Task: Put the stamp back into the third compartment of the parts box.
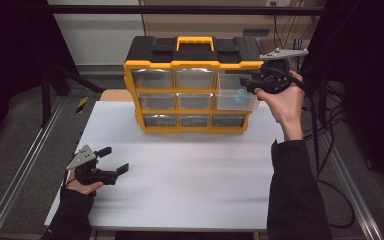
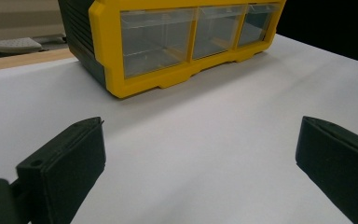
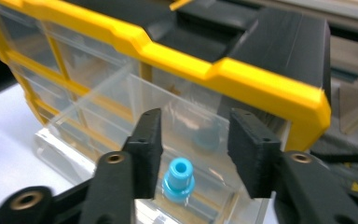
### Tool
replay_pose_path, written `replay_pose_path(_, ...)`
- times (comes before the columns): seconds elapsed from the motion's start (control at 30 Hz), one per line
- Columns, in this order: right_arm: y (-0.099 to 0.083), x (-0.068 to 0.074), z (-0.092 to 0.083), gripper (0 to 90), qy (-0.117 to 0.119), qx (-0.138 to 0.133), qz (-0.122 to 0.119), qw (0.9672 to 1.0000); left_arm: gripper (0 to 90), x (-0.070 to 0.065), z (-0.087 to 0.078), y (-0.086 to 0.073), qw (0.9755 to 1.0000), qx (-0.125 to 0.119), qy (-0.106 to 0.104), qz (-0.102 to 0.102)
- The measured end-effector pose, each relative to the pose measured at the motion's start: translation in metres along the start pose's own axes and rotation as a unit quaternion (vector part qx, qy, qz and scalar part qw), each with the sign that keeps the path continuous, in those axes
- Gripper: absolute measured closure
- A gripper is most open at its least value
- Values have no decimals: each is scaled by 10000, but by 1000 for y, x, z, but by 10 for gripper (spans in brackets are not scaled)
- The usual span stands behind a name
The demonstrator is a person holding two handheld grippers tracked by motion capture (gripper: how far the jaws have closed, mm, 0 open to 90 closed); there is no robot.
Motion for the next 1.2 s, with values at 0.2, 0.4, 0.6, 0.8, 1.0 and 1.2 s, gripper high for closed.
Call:
replay_pose_path(0.2, -1, 2, -11, 357, 179, -374, -13, 9991, 12, 0, 0, 0, 10000, 3, 7, 0)
replay_pose_path(0.4, -5, 8, -18, 219, 343, -512, -114, 9980, 12, 0, 0, 0, 10000, 5, 3, 1)
replay_pose_path(0.6, -9, 16, -23, 122, 489, -608, -152, 9968, 12, 0, 0, 0, 10000, 1, 3, -1)
replay_pose_path(0.8, -13, 25, -24, 54, 660, -637, -259, 9954, 11, 0, -1, 0, 10000, -9, 0, -2)
replay_pose_path(1.0, -17, 30, -24, 52, 718, -658, -332, 9947, 11, 0, -1, 0, 10000, -9, -3, -3)
replay_pose_path(1.2, -23, 32, -25, 50, 740, -684, -372, 9942, 11, 0, -1, 0, 10000, -12, -25, 5)
Point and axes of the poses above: each handheld gripper's, and its own axes: z roughly forward along the jaws, y roughly out of its top, x roughly to its left, the point moved 2 cm from there along z, roughly forward along the jaws, and after that the axes turned 15 degrees about x, right-handed, at the moved point
